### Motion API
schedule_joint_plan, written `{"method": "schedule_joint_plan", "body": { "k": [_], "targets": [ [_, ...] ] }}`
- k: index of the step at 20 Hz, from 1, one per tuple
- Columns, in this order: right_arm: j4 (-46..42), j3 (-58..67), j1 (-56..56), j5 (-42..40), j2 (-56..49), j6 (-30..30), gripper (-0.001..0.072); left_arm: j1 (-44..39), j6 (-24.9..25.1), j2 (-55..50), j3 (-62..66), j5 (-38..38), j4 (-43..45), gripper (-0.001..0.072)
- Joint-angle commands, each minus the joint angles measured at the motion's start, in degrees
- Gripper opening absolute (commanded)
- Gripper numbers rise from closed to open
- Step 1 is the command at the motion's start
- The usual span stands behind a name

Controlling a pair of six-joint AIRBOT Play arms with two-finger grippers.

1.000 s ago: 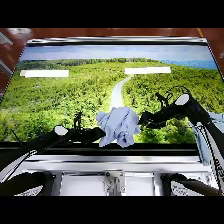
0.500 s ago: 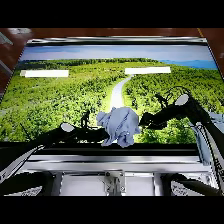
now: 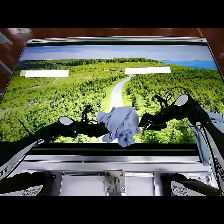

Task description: Fold the shirts.

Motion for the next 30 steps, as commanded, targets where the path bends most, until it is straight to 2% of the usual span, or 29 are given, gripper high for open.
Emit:
{"method": "schedule_joint_plan", "body": {
  "k": [1,5,6,7,11,12,13,14,17,20,22,25,27,30],
  "targets": [
    [0.61,-0.83,0.02,-1.70,-2.23,0.00,0.0635,2.69,0.74,0.59,0.20,-5.33,1.75,0.0036],
    [4.79,-0.83,0.04,-7.91,-5.01,-0.02,0.0633,2.86,0.74,1.97,0.20,-6.91,1.75,0.0035],
    [5.99,-0.83,0.24,-9.16,-5.62,-0.04,0.0583,2.86,0.74,2.32,0.20,-6.88,1.73,0.0036],
    [6.14,-0.83,0.98,-10.12,-6.27,-0.02,0.0555,2.89,0.74,2.60,0.20,-6.84,1.73,0.0036],
    [3.30,-0.83,6.25,-12.31,-9.53,0.11,0.0555,2.86,0.72,2.89,0.20,-6.88,1.68,0.0036],
    [2.40,-0.83,7.10,-13.00,-9.81,0.46,0.0478,2.86,0.72,2.91,0.20,-6.88,1.68,0.0036],
    [1.75,-0.74,7.50,-13.68,-9.77,0.52,0.0246,2.86,0.74,2.91,0.20,-6.88,1.68,0.0036],
    [1.88,-0.42,7.48,-13.42,-9.75,0.63,0.0071,2.93,0.74,2.91,0.20,-6.86,1.70,0.0036],
    [-0.57,2.56,6.95,-8.92,-8.48,-0.28,0.0077,4.00,0.74,4.04,0.20,-4.33,2.97,0.0034],
    [-8.02,7.32,6.19,-3.82,-3.06,-0.28,0.0076,8.22,0.74,9.03,0.20,-2.62,4.33,0.0034],
    [-13.53,11.50,5.66,-1.07,2.67,-2.05,0.0076,12.94,0.57,15.30,0.24,-1.29,4.55,0.0033],
    [-17.31,18.78,5.57,-0.63,13.05,-4.22,0.0076,20.94,0.28,27.52,3.26,-0.15,4.52,0.0033],
    [-17.22,24.70,5.57,-2.51,20.00,-3.72,0.0076,25.66,0.31,35.69,8.55,0.83,4.52,0.0033],
    [-10.91,32.89,5.75,-6.45,27.19,-2.49,0.0075,28.81,0.57,43.91,18.58,4.00,4.55,0.0033]
  ]
}}
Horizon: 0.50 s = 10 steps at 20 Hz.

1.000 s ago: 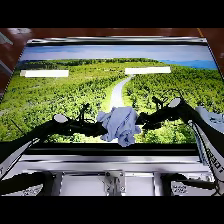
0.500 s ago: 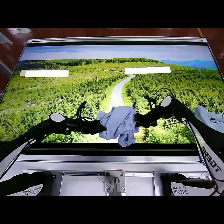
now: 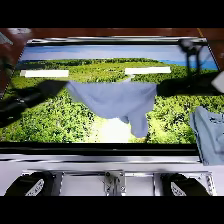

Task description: Fold the shirts.

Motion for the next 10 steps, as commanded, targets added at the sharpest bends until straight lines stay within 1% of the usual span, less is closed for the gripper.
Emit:
{"method": "schedule_joint_plan", "body": {
  "k": [1,3,4,6,8,10],
  "targets": [
    [6.45,9.86,0.11,-4.94,9.33,0.68,0.0075,4.48,0.09,10.03,11.08,4.24,0.09,0.0034],
    [10.93,14.43,0.11,-7.96,11.98,0.76,0.0076,4.52,0.07,11.26,17.70,5.25,0.09,0.0033],
    [11.76,16.28,0.11,-8.98,12.90,1.18,0.0075,4.55,0.04,11.21,20.83,5.25,0.09,0.0033],
    [12.17,20.09,0.09,-9.29,14.29,2.23,0.0076,4.57,-0.37,11.41,25.49,5.03,0.07,0.0033],
    [12.35,23.50,0.11,-9.16,14.80,3.87,0.0075,4.57,-1.92,11.47,29.00,5.07,0.07,0.0034],
    [13.75,26.01,0.09,-9.25,14.78,5.16,0.0076,4.59,-1.86,11.47,31.43,5.35,0.09,0.0034]
  ]
}}
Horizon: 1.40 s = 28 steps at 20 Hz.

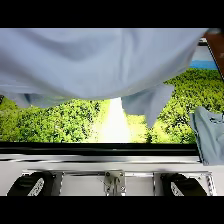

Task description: Fold the shirts.

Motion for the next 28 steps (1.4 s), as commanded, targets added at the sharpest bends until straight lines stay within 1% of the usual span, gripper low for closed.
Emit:
{"method": "schedule_joint_plan", "body": {
  "k": [1,3,5,8,11,12,15,17,19,21,24,26,28],
  "targets": [
    [2.16,4.74,-0.02,-0.79,1.03,3.19,0.0075,0.22,-0.81,0.48,5.42,1.49,0.17,0.0034],
    [2.12,4.72,0.00,1.66,0.76,6.19,0.0075,0.22,-0.83,0.37,5.49,4.68,1.73,0.0034],
    [2.08,4.72,-0.02,8.00,-0.35,8.72,0.0075,0.22,-0.85,-0.50,5.49,7.45,5.97,0.0035],
    [1.84,4.72,0.00,22.05,-4.55,12.35,0.0076,0.22,-0.83,-3.21,5.49,10.01,9.81,0.0035],
    [1.40,3.43,0.35,38.07,-11.17,16.68,0.0076,0.22,-0.79,-8.20,5.49,11.21,9.86,0.0035],
    [-0.07,1.84,1.29,40.61,-12.79,17.11,0.0076,0.22,-0.79,-10.36,5.49,11.26,9.86,0.0035],
    [-5.22,-7.06,6.27,40.44,-16.02,17.22,0.0075,-0.46,-0.81,-18.88,5.49,9.75,9.79,0.0036],
    [-6.47,-13.11,9.27,39.32,-18.53,16.57,0.0076,-3.10,-0.26,-25.77,5.49,8.81,9.79,0.0036],
    [-6.45,-17.79,10.99,35.78,-21.88,14.88,0.0076,-7.74,3.06,-33.33,5.51,9.05,9.79,0.0036],
    [-5.62,-18.69,11.37,32.41,-26.10,13.64,0.0075,-12.46,5.60,-41.62,5.51,9.49,9.79,0.0036],
    [-4.07,-18.69,11.30,29.38,-31.34,11.96,0.0075,-18.64,5.57,-53.53,5.51,9.38,8.98,0.0037],
    [-5.35,-18.69,11.30,29.22,-34.01,11.19,0.0075,-22.43,5.55,-59.74,5.51,8.94,8.39,0.0037],
    [-7.58,-18.69,11.30,28.72,-35.67,11.21,0.0075,-24.85,5.51,-63.69,5.51,6.91,7.56,0.0038]
  ]
}}
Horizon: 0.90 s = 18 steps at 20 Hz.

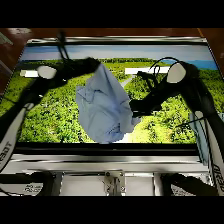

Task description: Fold the shirts.

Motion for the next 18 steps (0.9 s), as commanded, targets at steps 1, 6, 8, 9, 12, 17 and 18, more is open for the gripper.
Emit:
{"method": "schedule_joint_plan", "body": {
  "k": [1,6,8,9,12,17,18],
  "targets": [
    [-3.45,-0.42,0.15,-1.84,-3.85,-0.85,0.0075,-4.61,0.50,-8.44,0.07,-3.85,-1.01,0.0039],
    [-6.01,-0.42,0.15,-2.01,-3.96,-0.90,0.0075,7.32,-11.17,-6.23,0.81,-24.24,-0.98,0.0680],
    [-6.16,-0.42,0.15,-2.32,-3.96,-1.55,0.0075,16.83,-15.56,-3.96,0.76,-37.44,-0.33,0.0592],
    [-6.69,-0.42,0.15,-2.34,-3.96,-1.75,0.0075,20.98,-15.61,-2.51,0.74,-43.28,3.04,0.0410],
    [-9.38,-0.42,0.15,-2.08,-3.96,-1.75,0.0075,28.89,-19.34,5.33,-4.31,-53.29,23.54,0.0319],
    [-11.17,-0.42,0.15,-3.76,-3.96,-1.70,0.0075,30.99,-18.36,19.65,-36.17,-45.18,20.98,0.0708],
    [-11.15,-0.42,0.15,-4.48,-3.98,-1.66,0.0076,30.14,-16.22,20.31,-41.81,-42.25,16.96,0.0708]
  ]
}}
